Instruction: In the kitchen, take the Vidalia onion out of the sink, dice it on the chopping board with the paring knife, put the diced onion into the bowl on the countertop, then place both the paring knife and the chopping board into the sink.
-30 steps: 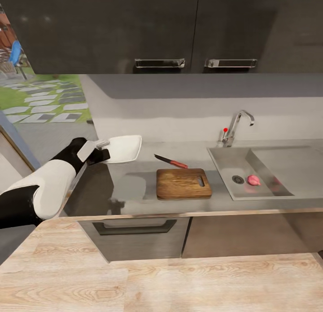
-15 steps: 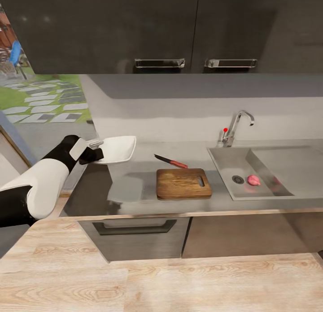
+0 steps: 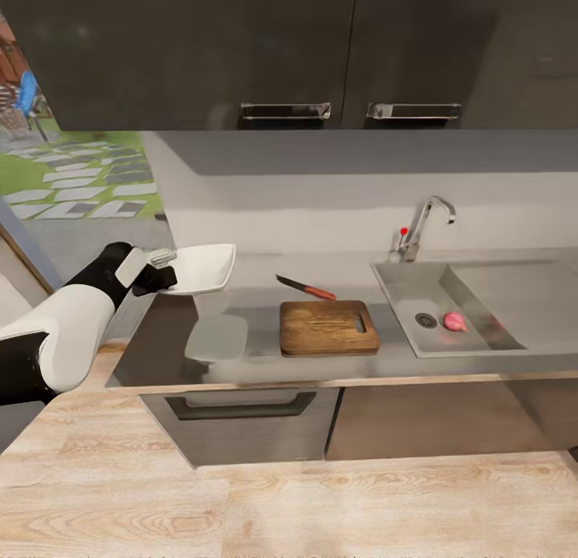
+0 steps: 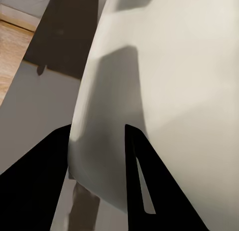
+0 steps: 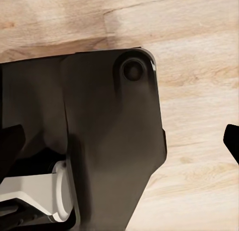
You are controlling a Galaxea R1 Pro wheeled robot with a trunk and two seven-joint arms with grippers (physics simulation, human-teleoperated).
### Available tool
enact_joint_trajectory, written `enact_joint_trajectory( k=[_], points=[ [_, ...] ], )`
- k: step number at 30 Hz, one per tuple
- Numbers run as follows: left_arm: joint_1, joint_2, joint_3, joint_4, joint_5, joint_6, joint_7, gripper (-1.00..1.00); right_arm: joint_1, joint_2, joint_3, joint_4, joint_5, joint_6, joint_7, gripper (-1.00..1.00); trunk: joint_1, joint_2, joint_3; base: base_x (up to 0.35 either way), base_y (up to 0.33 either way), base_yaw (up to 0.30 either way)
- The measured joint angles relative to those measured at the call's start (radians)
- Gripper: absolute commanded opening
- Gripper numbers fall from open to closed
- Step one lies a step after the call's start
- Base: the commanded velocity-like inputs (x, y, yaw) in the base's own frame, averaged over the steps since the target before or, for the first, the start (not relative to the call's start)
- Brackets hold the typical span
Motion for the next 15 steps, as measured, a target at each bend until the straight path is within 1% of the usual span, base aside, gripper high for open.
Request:
enact_joint_trajectory(
  k=[15],
  points=[
    [0.000, 0.002, -0.001, 0.032, 0.000, 0.000, 0.001, -1.00, 0.000, -0.001, 0.000, 0.000, 0.002, 0.001, 0.000, 1.00, 0.000, 0.000, -0.023, 0.000, 0.000, 0.000]
  ],
)
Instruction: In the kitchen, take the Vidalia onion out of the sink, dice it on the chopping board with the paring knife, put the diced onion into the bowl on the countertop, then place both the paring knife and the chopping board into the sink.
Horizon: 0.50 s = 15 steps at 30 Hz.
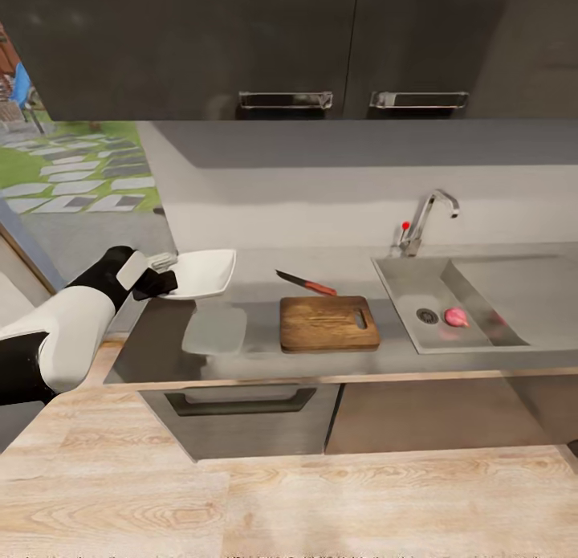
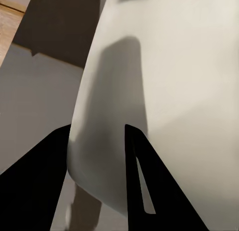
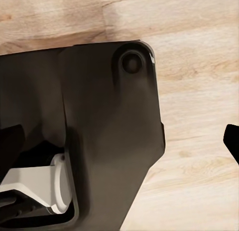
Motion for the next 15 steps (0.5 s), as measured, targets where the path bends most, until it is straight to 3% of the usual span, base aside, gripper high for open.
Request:
enact_joint_trajectory(
  k=[7, 15],
  points=[
    [0.000, 0.004, -0.001, 0.010, -0.002, 0.001, 0.055, -1.00, 0.000, 0.000, 0.000, 0.000, 0.000, 0.000, 0.000, 1.00, 0.000, 0.000, -0.011, 0.000, 0.000, 0.000],
    [0.000, 0.005, 0.000, 0.015, 0.001, 0.001, 0.072, -1.00, 0.000, 0.000, 0.000, 0.000, 0.000, 0.000, 0.000, 1.00, 0.000, 0.000, -0.024, 0.000, 0.000, 0.000]
  ],
)
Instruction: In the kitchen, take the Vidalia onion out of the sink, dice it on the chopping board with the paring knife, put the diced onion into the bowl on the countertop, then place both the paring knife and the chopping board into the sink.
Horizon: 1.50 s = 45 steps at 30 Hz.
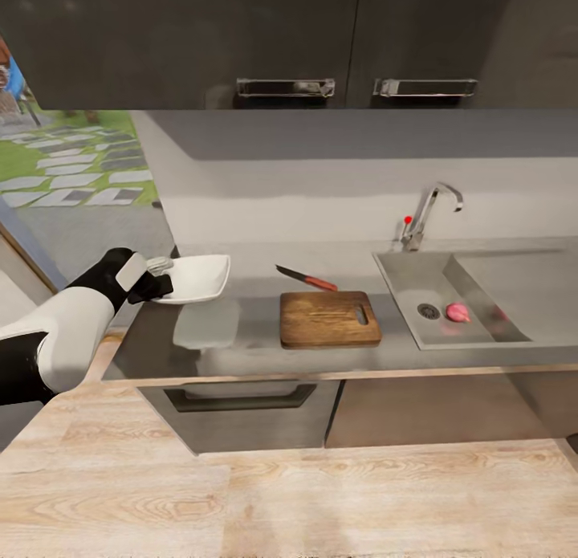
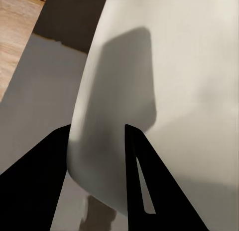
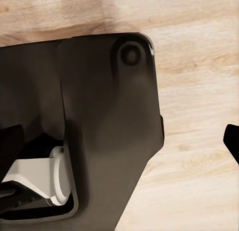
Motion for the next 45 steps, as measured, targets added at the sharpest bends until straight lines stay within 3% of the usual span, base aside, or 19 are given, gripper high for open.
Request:
enact_joint_trajectory(
  k=[18, 45],
  points=[
    [0.000, -0.004, -0.001, 0.023, 0.005, 0.001, -0.004, -1.00, 0.000, -0.001, 0.000, -0.002, 0.001, -0.002, 0.001, 1.00, 0.000, 0.000, -0.027, 0.000, 0.000, 0.000],
    [0.000, -0.001, -0.001, 0.023, 0.004, 0.000, -0.004, -1.00, 0.000, -0.004, 0.003, -0.001, 0.001, -0.001, 0.005, 1.00, 0.000, 0.000, -0.029, 0.000, 0.000, 0.000]
  ],
)
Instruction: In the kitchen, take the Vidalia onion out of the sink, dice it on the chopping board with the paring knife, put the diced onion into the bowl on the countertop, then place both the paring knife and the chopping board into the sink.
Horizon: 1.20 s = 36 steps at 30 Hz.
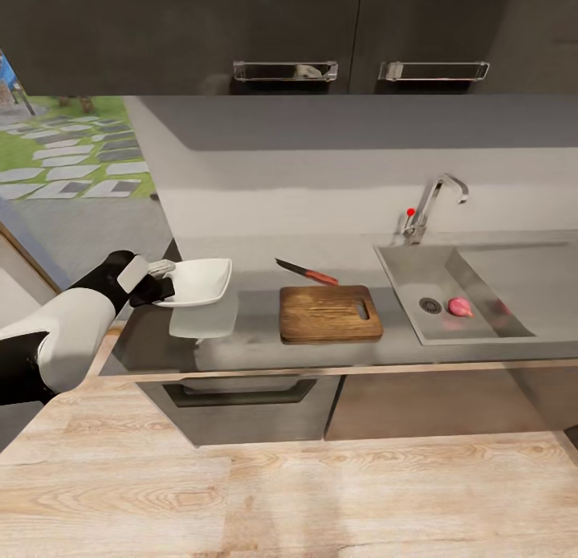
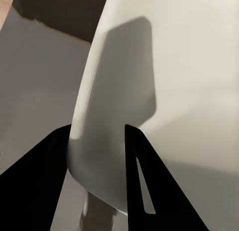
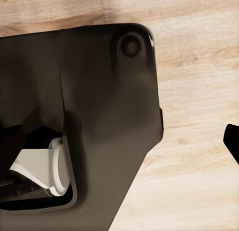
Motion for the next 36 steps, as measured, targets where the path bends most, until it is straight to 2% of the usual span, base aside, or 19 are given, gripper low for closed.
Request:
enact_joint_trajectory(
  k=[18, 19, 36],
  points=[
    [-0.001, 0.000, 0.006, -0.005, 0.000, -0.002, -0.001, -1.00, 0.000, 0.002, 0.000, 0.001, -0.001, 0.000, 0.000, 1.00, 0.000, 0.000, -0.013, 0.000, 0.000, 0.000],
    [-0.001, 0.000, 0.006, -0.005, 0.000, -0.002, -0.001, 1.00, 0.000, 0.002, 0.000, 0.001, -0.001, 0.000, 0.000, 1.00, 0.000, 0.000, -0.013, 0.000, 0.000, 0.000],
    [0.000, 0.000, 0.005, -0.007, -0.001, 0.000, 0.000, 1.00, 0.000, 0.002, 0.000, 0.001, -0.001, 0.000, 0.001, 1.00, 0.000, 0.000, -0.013, 0.000, 0.000, 0.000]
  ],
)
